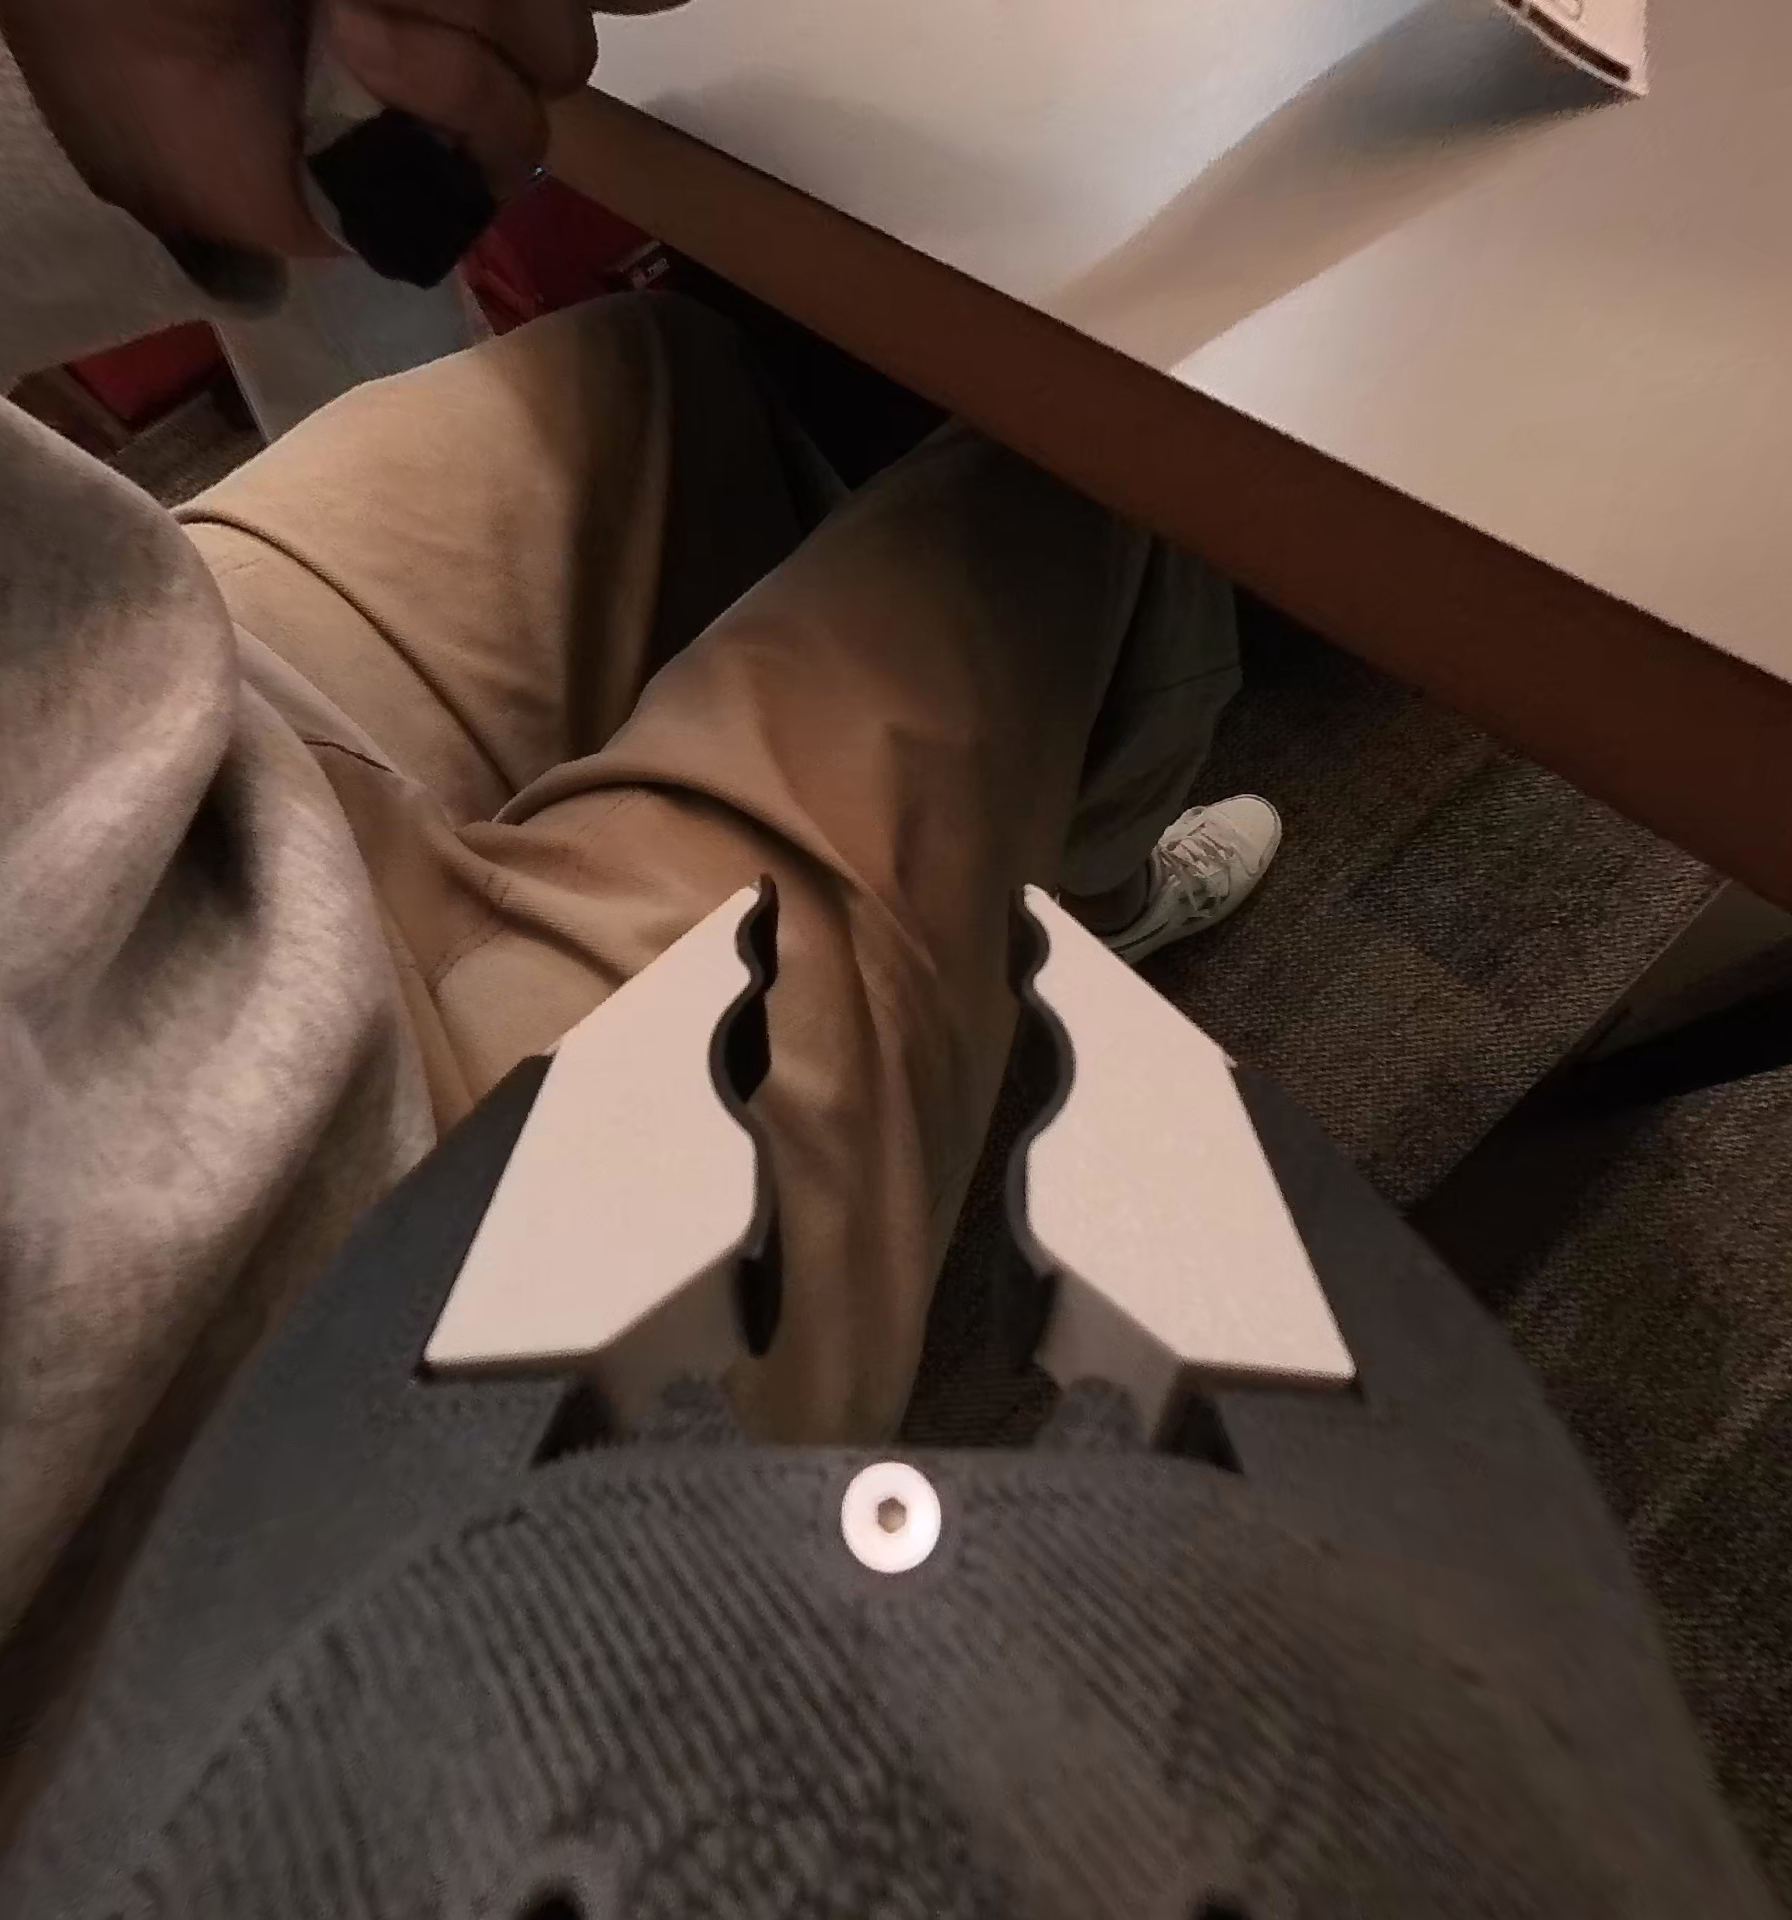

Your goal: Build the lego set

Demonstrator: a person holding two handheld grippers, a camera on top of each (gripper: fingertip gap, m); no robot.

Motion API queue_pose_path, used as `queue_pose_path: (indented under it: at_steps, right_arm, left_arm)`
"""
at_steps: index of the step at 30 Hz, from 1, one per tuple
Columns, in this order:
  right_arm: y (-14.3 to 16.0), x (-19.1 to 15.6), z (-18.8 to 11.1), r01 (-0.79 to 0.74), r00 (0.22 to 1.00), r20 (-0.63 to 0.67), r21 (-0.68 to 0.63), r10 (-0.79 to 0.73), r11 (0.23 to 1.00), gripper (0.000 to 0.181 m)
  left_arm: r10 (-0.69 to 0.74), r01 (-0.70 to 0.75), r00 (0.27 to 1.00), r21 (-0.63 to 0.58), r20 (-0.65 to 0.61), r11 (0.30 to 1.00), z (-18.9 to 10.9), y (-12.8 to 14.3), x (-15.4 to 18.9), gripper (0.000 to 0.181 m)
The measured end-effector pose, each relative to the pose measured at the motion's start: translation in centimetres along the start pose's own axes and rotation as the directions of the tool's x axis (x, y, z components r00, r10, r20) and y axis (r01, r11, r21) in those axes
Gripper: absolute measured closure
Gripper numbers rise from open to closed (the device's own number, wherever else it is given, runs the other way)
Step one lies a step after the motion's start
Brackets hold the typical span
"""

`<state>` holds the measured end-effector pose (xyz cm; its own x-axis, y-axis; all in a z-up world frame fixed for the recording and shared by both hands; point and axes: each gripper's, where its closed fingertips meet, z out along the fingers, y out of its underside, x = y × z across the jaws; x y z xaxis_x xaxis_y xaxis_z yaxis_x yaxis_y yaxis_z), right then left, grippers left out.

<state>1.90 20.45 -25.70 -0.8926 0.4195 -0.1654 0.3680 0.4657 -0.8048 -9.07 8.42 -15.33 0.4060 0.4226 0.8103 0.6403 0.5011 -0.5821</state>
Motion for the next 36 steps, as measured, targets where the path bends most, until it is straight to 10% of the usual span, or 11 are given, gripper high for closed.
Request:
queue_pose_path:
  at_steps: [12, 23, 31, 36]
  right_arm:
    - [-0.9, -0.6, 0.0, 0.027, 1.000, 0.011, 0.038, -0.027, 0.999, 0.139]
    - [-10.9, -5.0, 1.5, 0.113, 0.991, 0.017, 0.391, -0.130, 0.914, 0.141]
    - [-17.8, 0.9, 3.3, 0.165, 0.974, -0.221, 0.496, -0.060, 0.853, 0.155]
    - [-19.2, 3.7, 6.3, -0.039, 0.994, -0.073, 0.453, 0.081, 0.890, 0.148]
  left_arm:
    - [0.016, -0.017, 1.000, 0.088, 0.019, 0.996, -0.6, -0.9, -0.1, 0.181]
    - [0.051, -0.059, 0.997, 0.142, 0.063, 0.988, -2.7, -1.4, -0.9, 0.181]
    - [-0.006, 0.007, 1.000, 0.084, -0.009, 0.996, -2.8, -2.3, -2.5, 0.181]
    - [-0.083, 0.087, 0.994, 0.063, -0.066, 0.994, -2.7, -2.6, -2.5, 0.181]
